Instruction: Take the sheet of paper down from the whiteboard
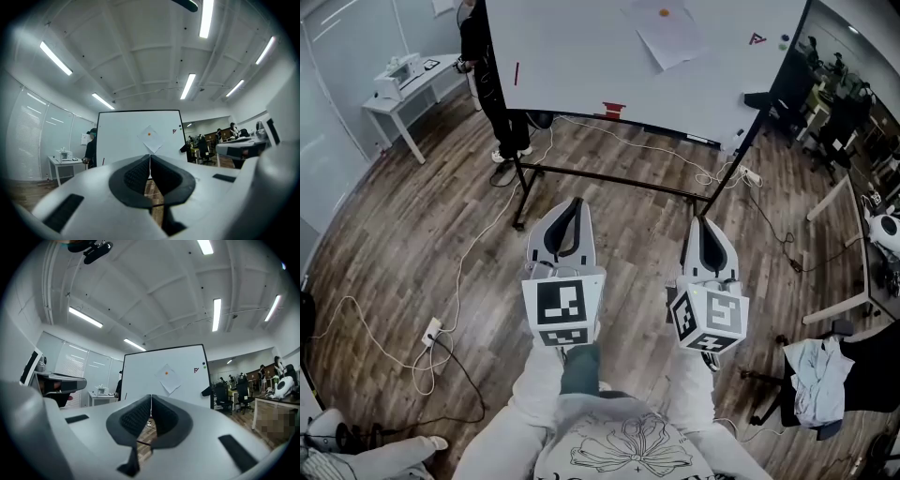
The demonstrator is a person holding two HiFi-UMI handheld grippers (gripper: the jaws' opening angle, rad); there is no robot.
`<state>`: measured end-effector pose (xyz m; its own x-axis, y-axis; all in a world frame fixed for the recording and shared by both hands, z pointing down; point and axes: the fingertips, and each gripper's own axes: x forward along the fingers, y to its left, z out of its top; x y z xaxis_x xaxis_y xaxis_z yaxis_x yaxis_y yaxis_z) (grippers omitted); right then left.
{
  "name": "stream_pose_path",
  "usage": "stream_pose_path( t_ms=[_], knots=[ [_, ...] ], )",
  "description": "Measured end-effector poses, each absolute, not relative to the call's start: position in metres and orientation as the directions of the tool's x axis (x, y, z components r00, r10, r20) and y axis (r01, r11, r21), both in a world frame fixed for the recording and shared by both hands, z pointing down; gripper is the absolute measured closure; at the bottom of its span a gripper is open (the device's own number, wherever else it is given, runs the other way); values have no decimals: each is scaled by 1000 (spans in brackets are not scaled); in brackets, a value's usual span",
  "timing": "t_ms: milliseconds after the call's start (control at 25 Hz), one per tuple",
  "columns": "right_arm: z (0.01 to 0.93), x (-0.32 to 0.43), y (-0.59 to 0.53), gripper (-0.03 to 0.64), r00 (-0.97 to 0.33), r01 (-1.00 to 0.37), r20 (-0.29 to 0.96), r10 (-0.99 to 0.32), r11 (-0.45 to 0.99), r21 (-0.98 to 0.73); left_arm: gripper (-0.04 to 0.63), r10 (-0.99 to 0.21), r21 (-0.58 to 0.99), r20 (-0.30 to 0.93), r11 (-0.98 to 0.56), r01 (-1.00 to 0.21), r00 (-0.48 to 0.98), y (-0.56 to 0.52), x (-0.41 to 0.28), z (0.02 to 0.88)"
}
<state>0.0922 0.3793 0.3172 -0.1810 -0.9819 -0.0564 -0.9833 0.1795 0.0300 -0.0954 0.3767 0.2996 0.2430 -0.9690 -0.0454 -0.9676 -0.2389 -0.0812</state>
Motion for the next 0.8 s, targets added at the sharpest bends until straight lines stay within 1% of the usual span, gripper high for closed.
stream_pose_path(
  t_ms=[280,560,800],
  knots=[
    [321,91,296,614,-165,-986,-57,-985,163,34,589,-966,-82,-42,-250,-965,254,291,-99,305],
    [302,86,190,614,-133,-991,-80,-988,129,47,589,-954,-89,-64,-286,-954,292,178,-100,286],
    [292,80,112,612,-112,-993,-98,-989,107,53,589,-952,-99,-82,-286,-953,294,97,-114,274]
  ],
)
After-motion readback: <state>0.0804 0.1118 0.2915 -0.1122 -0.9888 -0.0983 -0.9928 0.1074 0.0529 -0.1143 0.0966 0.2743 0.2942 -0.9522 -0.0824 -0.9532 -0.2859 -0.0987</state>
